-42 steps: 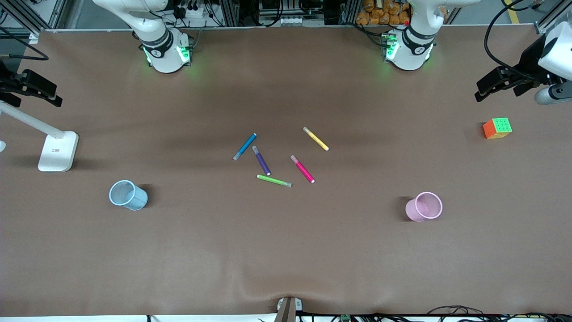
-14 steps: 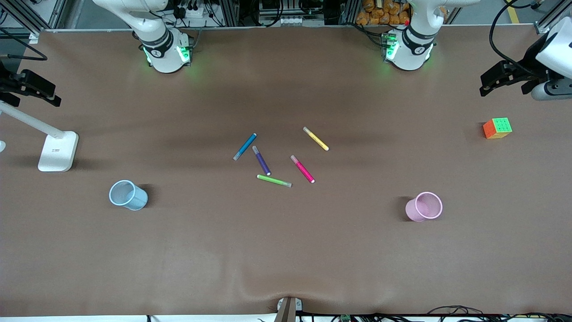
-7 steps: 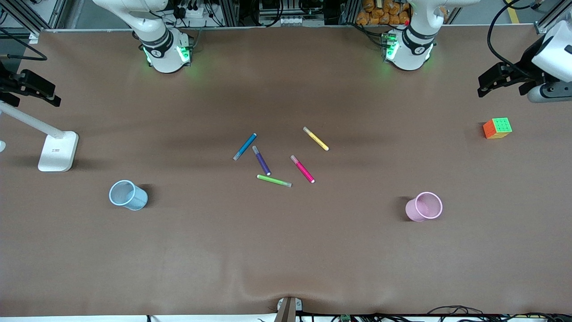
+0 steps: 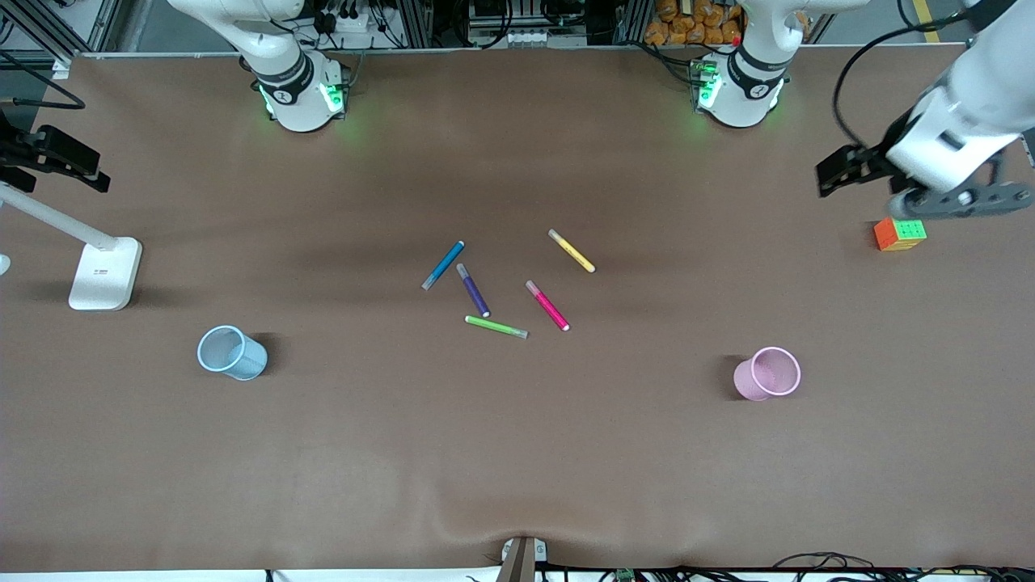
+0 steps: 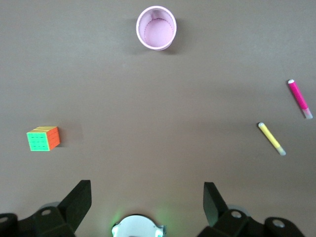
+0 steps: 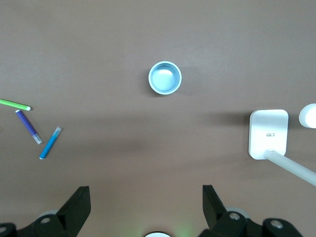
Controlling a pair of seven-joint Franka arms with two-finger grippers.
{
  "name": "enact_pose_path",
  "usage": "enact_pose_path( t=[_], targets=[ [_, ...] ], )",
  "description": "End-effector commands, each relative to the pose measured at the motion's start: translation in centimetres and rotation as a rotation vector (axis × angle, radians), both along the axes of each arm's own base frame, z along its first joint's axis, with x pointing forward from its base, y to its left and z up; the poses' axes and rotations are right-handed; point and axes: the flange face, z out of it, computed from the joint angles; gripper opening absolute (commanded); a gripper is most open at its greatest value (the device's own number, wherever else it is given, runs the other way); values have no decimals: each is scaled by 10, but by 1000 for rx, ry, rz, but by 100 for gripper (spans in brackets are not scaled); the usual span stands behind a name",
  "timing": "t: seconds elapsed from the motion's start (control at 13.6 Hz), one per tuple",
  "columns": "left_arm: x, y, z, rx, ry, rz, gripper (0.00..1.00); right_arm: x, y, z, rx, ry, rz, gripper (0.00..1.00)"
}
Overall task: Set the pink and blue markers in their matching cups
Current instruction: 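Reach the left gripper down to the pink marker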
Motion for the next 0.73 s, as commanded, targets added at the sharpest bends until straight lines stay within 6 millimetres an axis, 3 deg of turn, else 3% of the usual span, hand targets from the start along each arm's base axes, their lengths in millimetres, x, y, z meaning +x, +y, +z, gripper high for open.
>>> enact_pose_path(
  t=[0.0,0.22,0.37,0.51,0.66],
  targets=[
    [15,-36,-29,3,15,32,100,-9,-3,4,-7,-2,-1,100],
    [25,-90,-72,14,24,84,100,-9,-1,5,-6,-3,2,100],
    [33,-116,-100,3,26,122,100,-9,-2,5,-6,-3,-1,100],
    [33,-157,-130,10,23,163,100,-9,-2,6,-6,-5,-1,100],
    [37,-184,-159,-2,5,244,100,-8,-2,6,-6,-6,0,100]
  ],
)
